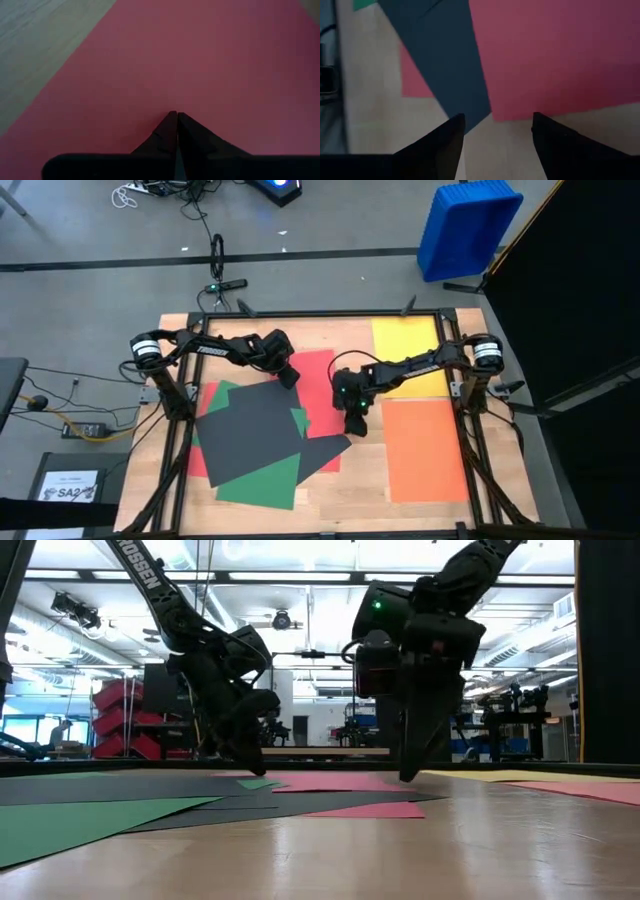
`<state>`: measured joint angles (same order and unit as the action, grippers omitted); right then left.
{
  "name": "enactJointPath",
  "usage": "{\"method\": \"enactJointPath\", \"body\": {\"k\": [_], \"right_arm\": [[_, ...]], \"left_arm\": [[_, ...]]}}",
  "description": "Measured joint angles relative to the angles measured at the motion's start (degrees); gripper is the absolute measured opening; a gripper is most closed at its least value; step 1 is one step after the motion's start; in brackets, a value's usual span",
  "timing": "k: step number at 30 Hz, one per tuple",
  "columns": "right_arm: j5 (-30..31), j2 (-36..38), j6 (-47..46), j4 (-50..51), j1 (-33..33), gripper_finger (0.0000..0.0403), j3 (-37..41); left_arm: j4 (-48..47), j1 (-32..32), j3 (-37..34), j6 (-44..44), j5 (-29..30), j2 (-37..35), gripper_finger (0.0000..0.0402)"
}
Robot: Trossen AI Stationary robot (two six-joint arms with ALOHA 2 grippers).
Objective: Organize paper
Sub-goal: Move the pink colored paper to the top center of the table
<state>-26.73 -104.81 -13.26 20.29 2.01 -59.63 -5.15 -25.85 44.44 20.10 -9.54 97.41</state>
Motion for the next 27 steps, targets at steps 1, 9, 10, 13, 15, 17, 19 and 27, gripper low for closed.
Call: {"method": "enactJointPath", "body": {"k": [1, 9, 10, 13, 15, 17, 19, 27], "right_arm": [[1.88, 0.19, 0.39, 0.26, -0.67, 0.0203, -0.01], [32.43, 1.75, 11.49, 1.2, -10.8, 0.0185, -0.01], [35.19, 1.77, 12.17, 1.15, -11.91, 0.0183, -0.01], [39.14, 1.79, 12.49, 3.87, -13.71, 0.0177, -0.01], [39.61, 1.79, 12.67, 6.1, -14.04, 0.0175, 0.01], [39.6, 1.81, 13.89, 6.13, -14.08, 0.0173, 0.64], [39.64, 1.99, 15.64, 4.68, -14.36, 0.0174, 1.6], [43.49, 2.23, 27.19, -8.09, -16.26, 0.0184, 8.02]], "left_arm": [[-0.04, 0.0, 0.0, 0.0, -0.02, 0.0, 0.0], [-0.04, -0.02, -0.04, -0.13, -0.11, 0.0, 0.0], [-0.04, -0.02, -0.04, -0.11, -0.14, 0.0, 0.0], [-0.02, -0.02, -0.04, 0.04, -0.18, 0.0, 0.0], [-0.02, -0.02, -0.04, 0.04, -0.17, 0.0, 0.0], [0.04, -0.04, -0.05, 0.04, -0.39, 0.0, 0.0], [0.1, -0.04, -0.06, 0.07, -0.4, 0.0, 0.0], [0.45, -0.07, -0.11, 1.32, -0.87, 0.02, 0.0]]}}
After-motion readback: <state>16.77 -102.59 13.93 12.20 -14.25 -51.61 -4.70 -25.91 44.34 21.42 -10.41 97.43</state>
